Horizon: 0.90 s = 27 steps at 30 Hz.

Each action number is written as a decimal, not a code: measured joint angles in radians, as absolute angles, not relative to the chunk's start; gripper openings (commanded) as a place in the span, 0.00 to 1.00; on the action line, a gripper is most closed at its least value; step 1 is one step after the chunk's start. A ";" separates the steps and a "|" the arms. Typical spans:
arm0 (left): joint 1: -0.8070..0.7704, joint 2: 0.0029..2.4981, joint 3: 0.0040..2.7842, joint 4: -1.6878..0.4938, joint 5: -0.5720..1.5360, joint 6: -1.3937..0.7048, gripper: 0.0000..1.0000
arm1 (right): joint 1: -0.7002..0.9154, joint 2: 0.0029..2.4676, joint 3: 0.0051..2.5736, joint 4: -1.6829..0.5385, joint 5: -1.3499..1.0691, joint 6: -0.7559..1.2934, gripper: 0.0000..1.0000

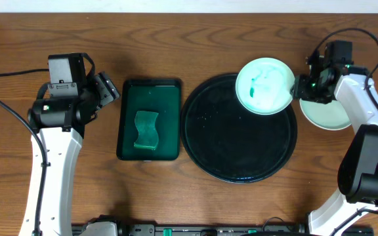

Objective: Clean dirty plates on tray and stack at the side
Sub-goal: 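Carry the white plate with the right gripper onto the black tray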

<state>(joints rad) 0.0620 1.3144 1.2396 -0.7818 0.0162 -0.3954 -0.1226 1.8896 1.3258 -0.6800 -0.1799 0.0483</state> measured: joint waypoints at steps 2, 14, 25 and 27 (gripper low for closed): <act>0.062 1.314 1.240 -0.782 0.016 -0.395 0.80 | -0.121 1.890 1.306 -0.655 -0.187 0.048 0.43; 0.062 1.314 1.240 -0.782 0.016 -0.395 0.80 | -0.121 1.890 1.188 -0.454 -0.200 0.049 0.02; 0.062 1.314 1.240 -0.782 0.016 -0.395 0.80 | -0.110 1.837 1.184 -0.475 -0.285 0.057 0.01; 0.062 1.314 1.240 -0.782 0.016 -0.395 0.80 | -0.088 1.801 1.184 -0.514 -0.313 0.078 0.01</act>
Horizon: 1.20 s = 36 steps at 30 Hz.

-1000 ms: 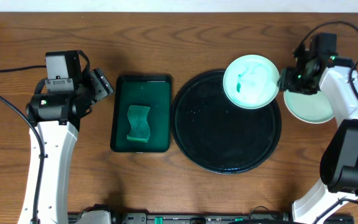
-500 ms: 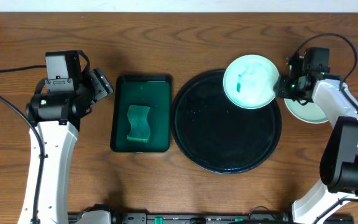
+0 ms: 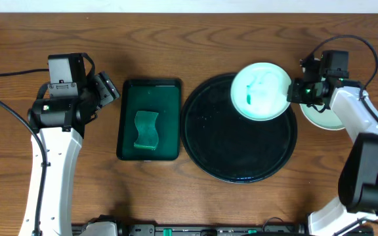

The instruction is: Clean dirty plates on tray and stack at the side

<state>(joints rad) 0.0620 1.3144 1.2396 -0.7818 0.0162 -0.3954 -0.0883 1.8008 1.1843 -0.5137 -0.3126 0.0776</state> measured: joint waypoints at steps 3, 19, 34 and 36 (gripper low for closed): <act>0.062 1.314 1.240 -0.782 0.016 -0.395 0.80 | -0.043 1.756 1.185 -0.583 -0.343 0.109 0.01; 0.062 1.314 1.240 -0.782 0.016 -0.395 0.80 | 0.229 1.744 1.105 -0.692 -0.089 0.434 0.27; 0.062 1.314 1.240 -0.782 0.016 -0.395 0.80 | 0.238 1.744 1.052 -0.490 -0.051 0.226 0.29; 0.062 1.314 1.240 -0.782 0.016 -0.395 0.80 | 0.238 1.744 1.013 -0.455 -0.051 0.221 0.27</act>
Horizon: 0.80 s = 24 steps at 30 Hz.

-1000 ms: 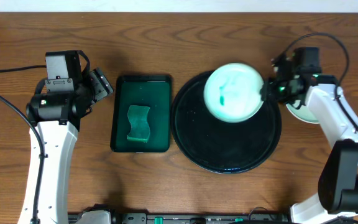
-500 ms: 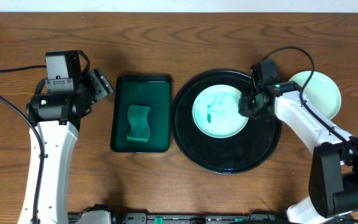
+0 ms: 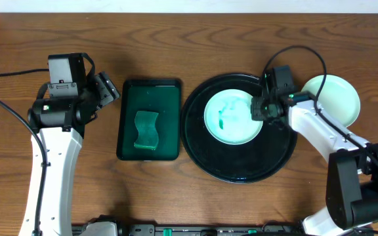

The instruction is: Clean dirty plates on tray and stack at the side

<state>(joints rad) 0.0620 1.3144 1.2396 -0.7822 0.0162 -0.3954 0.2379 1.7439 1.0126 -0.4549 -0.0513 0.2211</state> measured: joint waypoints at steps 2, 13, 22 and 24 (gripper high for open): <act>0.062 1.314 1.240 -0.782 0.016 -0.395 0.80 | 0.238 1.744 0.981 -0.418 -0.051 0.218 0.25; 0.062 1.314 1.240 -0.782 0.016 -0.395 0.80 | 0.238 1.744 0.916 -0.329 -0.031 0.205 0.02; 0.062 1.314 1.240 -0.785 0.017 -0.395 0.80 | 0.238 1.743 0.912 -0.316 -0.033 0.205 0.01; 0.062 1.314 1.240 -0.844 0.047 -0.395 0.80 | 0.238 1.743 0.911 -0.315 -0.033 0.205 0.01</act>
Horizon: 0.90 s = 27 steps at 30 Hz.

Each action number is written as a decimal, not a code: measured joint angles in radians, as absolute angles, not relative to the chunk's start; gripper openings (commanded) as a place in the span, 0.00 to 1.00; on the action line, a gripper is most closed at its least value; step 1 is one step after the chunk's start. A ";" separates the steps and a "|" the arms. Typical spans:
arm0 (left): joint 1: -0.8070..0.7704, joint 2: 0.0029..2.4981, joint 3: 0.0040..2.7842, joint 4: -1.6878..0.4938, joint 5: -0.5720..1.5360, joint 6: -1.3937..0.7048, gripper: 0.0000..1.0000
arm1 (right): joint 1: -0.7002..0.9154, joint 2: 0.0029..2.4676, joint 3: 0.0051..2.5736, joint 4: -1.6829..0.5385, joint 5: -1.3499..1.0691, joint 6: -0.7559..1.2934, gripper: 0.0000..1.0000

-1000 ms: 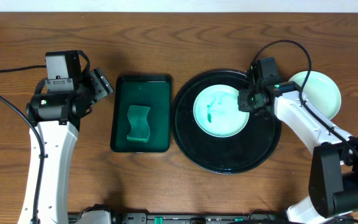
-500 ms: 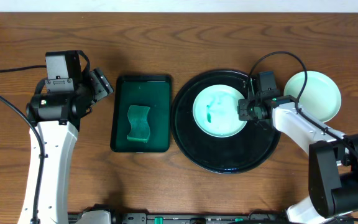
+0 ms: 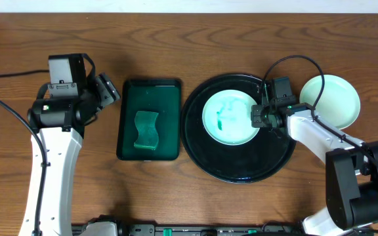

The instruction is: Clean dirty plates on tray and stack at the side

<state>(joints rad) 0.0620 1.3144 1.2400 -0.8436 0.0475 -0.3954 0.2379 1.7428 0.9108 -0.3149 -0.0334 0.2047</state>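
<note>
A pale green plate (image 3: pixel 230 118) smeared with green marks lies on the round black tray (image 3: pixel 239 157), left of the tray's middle. My right gripper (image 3: pixel 257 117) is shut on that plate's right rim. A second pale green plate (image 3: pixel 336 108) lies on the wood to the right of the tray. A green sponge (image 3: pixel 146 129) lies in the dark green rectangular tray (image 3: pixel 149 92). My left gripper (image 3: pixel 109 88) hangs left of the green tray's top corner; whether it is open cannot be told.
The wooden table (image 3: pixel 189 39) carries the two trays side by side. A black cable (image 3: pixel 294 62) loops above my right arm, and another cable (image 3: pixel 5 105) runs at the left.
The dirty plate and my right gripper have shifted slightly lower on the black tray. The left arm has not moved.
My right gripper first held the dirty plate at the black tray's upper right edge, over the clean plate's side. At each later moment the plate was further left, and it now lies on the tray. The left arm stayed still throughout.
</note>
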 measured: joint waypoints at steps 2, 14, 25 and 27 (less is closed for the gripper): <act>0.062 1.314 1.240 -0.910 0.095 -0.395 0.80 | 0.238 1.743 0.910 -0.313 -0.034 0.205 0.01; -0.036 1.366 1.086 -0.910 0.212 -0.363 0.49 | 0.238 1.743 0.910 -0.312 -0.034 0.204 0.01; -0.150 1.558 1.058 -0.755 0.209 -0.340 0.44 | 0.238 1.743 0.909 -0.311 -0.034 0.204 0.02; -0.162 1.599 1.058 -0.750 0.195 -0.339 0.44 | 0.238 1.743 0.909 -0.310 -0.034 0.204 0.02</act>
